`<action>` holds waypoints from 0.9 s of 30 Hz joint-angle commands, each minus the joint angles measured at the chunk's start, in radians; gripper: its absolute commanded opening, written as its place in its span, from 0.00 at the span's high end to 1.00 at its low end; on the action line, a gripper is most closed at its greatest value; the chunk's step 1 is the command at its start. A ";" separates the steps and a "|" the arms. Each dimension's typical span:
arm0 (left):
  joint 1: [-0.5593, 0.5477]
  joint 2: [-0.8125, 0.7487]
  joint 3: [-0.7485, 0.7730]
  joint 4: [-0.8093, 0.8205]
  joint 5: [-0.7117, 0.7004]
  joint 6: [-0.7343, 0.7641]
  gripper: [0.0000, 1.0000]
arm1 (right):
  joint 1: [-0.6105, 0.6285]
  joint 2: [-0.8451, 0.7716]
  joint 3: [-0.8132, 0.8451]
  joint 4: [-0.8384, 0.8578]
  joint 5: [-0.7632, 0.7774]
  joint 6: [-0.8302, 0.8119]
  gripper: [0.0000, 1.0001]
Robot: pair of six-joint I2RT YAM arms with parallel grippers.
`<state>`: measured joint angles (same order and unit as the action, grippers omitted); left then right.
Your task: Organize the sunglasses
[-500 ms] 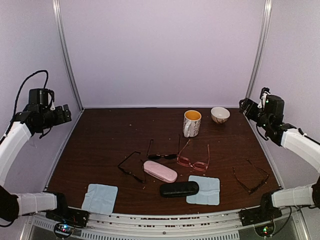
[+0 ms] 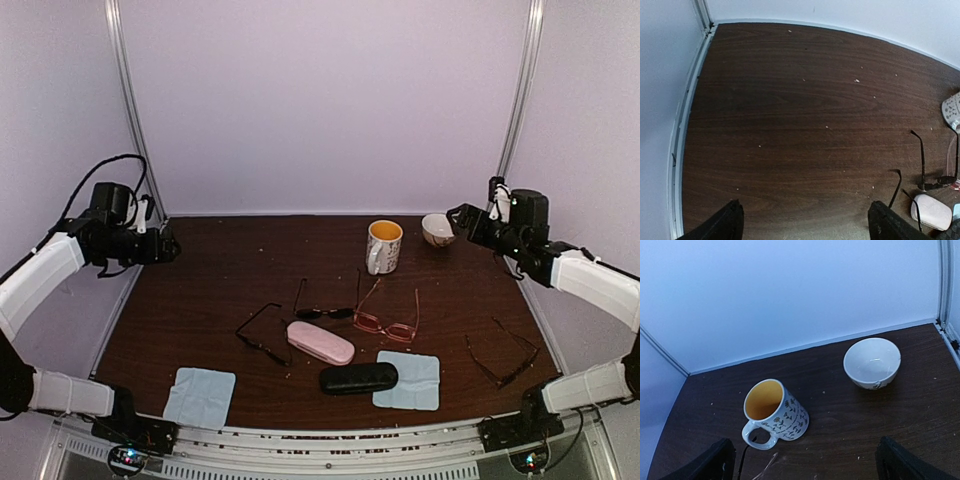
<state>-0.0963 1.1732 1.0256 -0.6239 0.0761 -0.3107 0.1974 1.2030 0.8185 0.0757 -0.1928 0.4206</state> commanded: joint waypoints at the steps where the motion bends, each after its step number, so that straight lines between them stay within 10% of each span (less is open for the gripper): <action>1: -0.039 0.003 -0.012 -0.028 0.042 0.039 0.12 | 0.119 -0.012 0.017 -0.052 -0.024 -0.076 0.00; 17: -0.049 -0.009 -0.049 -0.069 0.042 0.125 0.02 | 0.561 0.142 0.063 -0.148 -0.087 -0.364 0.00; 27: -0.208 0.126 -0.028 -0.050 0.126 0.092 0.16 | 0.677 0.309 0.163 -0.216 -0.097 -0.470 0.02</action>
<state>-0.2279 1.2377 0.9836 -0.7040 0.1684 -0.1963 0.8440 1.4677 0.9291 -0.1055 -0.2741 0.0170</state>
